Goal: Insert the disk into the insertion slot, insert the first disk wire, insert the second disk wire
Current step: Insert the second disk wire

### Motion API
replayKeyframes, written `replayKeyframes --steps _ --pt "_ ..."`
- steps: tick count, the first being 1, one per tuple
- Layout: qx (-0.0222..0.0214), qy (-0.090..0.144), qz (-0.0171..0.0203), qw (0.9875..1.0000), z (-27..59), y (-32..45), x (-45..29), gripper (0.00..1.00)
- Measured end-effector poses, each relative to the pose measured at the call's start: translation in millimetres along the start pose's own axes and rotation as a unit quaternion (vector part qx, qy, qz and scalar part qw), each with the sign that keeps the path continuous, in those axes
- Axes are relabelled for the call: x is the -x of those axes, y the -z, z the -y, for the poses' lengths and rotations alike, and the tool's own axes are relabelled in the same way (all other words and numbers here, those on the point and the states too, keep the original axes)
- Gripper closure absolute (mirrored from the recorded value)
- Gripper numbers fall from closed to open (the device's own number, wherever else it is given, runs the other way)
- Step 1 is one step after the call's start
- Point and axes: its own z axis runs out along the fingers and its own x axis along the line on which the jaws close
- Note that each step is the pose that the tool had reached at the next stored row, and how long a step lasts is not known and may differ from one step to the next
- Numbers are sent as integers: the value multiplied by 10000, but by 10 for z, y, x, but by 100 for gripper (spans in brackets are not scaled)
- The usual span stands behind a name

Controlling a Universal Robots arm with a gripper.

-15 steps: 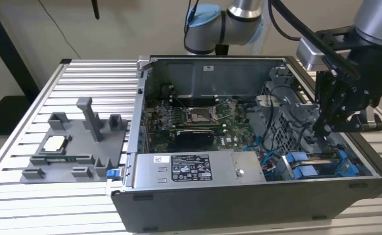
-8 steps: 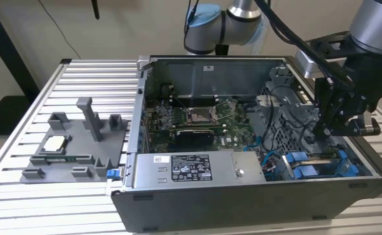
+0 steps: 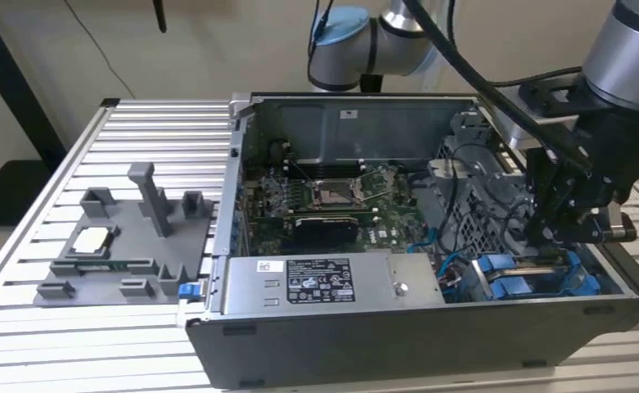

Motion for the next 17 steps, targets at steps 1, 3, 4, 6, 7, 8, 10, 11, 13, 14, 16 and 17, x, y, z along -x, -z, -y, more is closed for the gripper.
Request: replayKeyframes --steps 1,3,4,6,7,8,10,11,13,14,16,17 --pt "-1 1 -5 10000 -1 -12 -4 84" --pt "-4 2 -11 10000 -2 -35 -8 84" --pt "-8 2 -11 10000 0 -47 -8 84" --pt "-15 3 -10 10000 5 -69 -9 84" --pt "-20 3 -10 10000 10 -80 -10 84" --pt "-26 3 -10 10000 15 -91 -10 84" --pt "-41 4 -9 10000 22 -110 -11 84" --pt "-49 4 -8 10000 25 -120 -11 84" --pt "-67 5 -8 10000 31 -137 -12 84" --pt "-77 5 -8 10000 32 -145 -12 84" --pt "-93 8 -6 10000 33 -156 -12 84" --pt "-97 8 -6 10000 32 -160 -13 84"
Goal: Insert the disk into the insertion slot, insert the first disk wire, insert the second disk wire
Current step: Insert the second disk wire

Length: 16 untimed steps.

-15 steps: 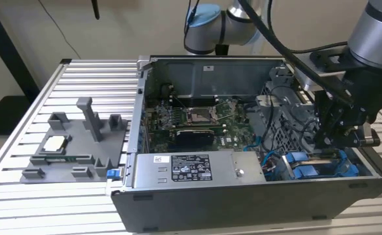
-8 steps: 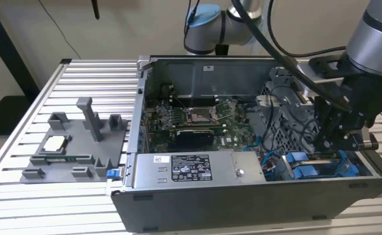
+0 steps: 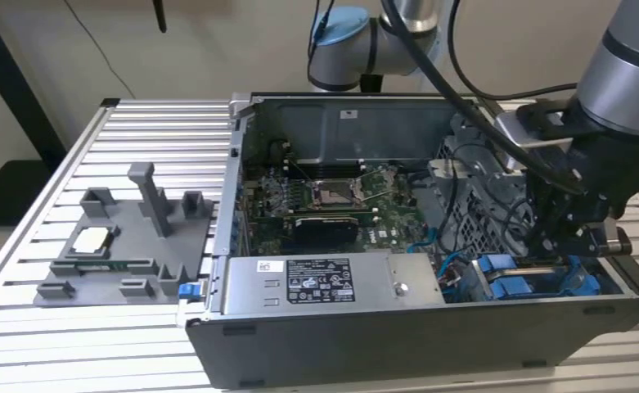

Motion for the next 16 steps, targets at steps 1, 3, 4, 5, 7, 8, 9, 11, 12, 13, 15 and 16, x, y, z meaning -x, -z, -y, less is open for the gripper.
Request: replayKeyframes --steps 1,3,4,5,7,8,9,11,12,13,15,16 --pt "-4 0 0 10000 -1 -3 0 84" --pt "-9 0 0 10000 -2 -10 -1 84" --pt "-11 1 1 10000 -2 -13 -1 84" --pt "-14 1 1 10000 -3 -17 -1 84" --pt "-19 1 1 10000 -3 -22 -2 84" --pt "-22 1 1 10000 -4 -25 -2 84" --pt "-24 2 2 10000 -4 -28 -2 84" --pt "-30 2 1 10000 -5 -33 -2 84" --pt "-32 2 1 10000 -5 -36 -3 84" --pt "-33 2 1 10000 -6 -39 -3 84" --pt "-33 2 2 10000 -6 -41 -3 84" --pt "-33 2 2 10000 -6 -42 -3 84"
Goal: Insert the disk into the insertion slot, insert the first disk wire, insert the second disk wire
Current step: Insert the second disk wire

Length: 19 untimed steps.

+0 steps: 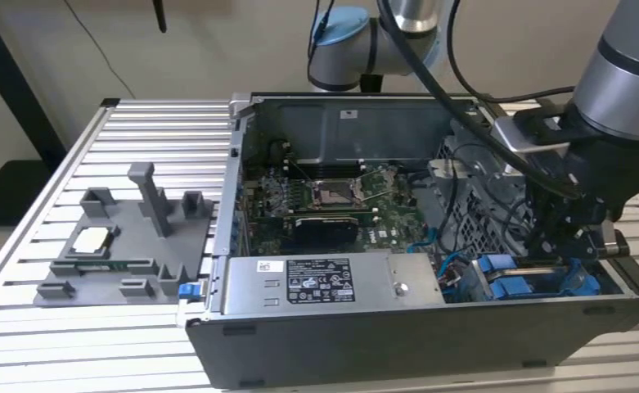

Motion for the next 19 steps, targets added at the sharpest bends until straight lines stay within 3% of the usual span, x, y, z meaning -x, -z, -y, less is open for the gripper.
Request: replayKeyframes --steps 10,16,19 --pt "0 0 2 10000 -17 -3 9 84" --pt "-16 2 -10 10000 -28 -74 4 84" --pt "-16 0 9 10000 -25 -59 5 83"
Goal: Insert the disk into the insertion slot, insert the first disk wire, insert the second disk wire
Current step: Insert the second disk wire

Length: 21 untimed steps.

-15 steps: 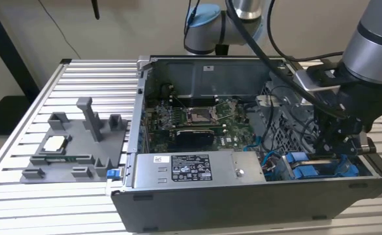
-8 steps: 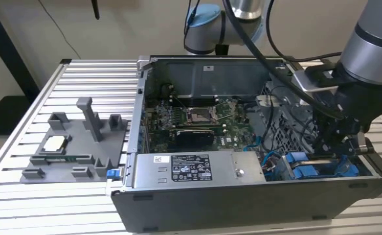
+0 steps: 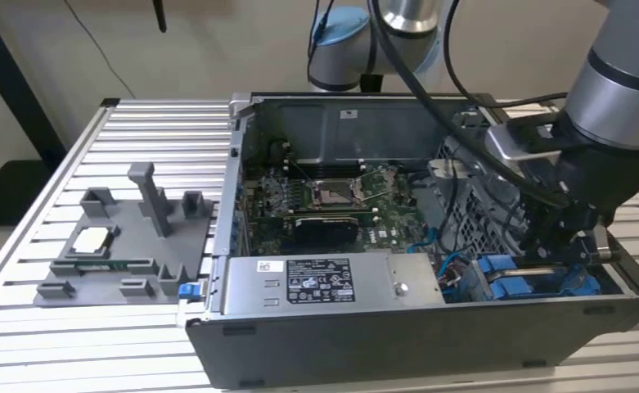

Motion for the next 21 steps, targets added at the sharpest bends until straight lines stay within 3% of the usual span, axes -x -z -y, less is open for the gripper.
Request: replayKeyframes --steps 1,3,12,21 --pt "0 0 -1 10000 5 37 2 76" --pt "0 1 -7 10000 16 111 7 76" --pt "0 1 -8 10000 43 306 20 76" --pt "0 1 -7 10000 53 373 24 76"
